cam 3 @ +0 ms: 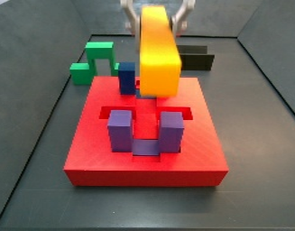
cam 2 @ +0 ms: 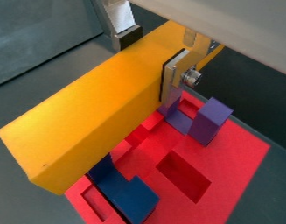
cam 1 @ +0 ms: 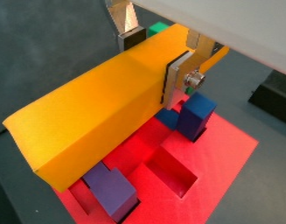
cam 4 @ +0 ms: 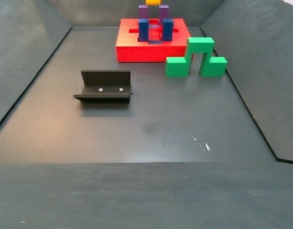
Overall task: Pick up the yellow object. Move up. Move to above the board. Insert the yellow object.
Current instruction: Insert the yellow object.
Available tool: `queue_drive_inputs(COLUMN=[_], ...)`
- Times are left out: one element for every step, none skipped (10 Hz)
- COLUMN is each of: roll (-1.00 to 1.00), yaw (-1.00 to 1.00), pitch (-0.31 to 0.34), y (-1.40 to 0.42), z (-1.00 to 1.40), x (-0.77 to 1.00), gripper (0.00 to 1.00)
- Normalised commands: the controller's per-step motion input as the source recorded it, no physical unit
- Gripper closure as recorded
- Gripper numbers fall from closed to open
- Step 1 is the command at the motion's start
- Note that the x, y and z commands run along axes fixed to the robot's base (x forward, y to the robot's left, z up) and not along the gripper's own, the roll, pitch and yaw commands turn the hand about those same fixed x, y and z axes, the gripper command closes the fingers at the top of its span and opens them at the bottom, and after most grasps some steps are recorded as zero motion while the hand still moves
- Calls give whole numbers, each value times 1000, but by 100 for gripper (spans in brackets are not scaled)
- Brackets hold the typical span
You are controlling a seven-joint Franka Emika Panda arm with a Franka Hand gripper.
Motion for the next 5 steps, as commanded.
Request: queue_drive_inputs(roll=[11, 50, 143, 199, 193], yaw=[3, -9, -100, -66, -71], pitch=[-94, -77, -51, -70, -49], y=[0, 0, 0, 0, 0], z=[-629, -491, -374, -309, -117], x=[77, 0, 0, -37, -137], gripper=[100, 100, 100, 100, 100])
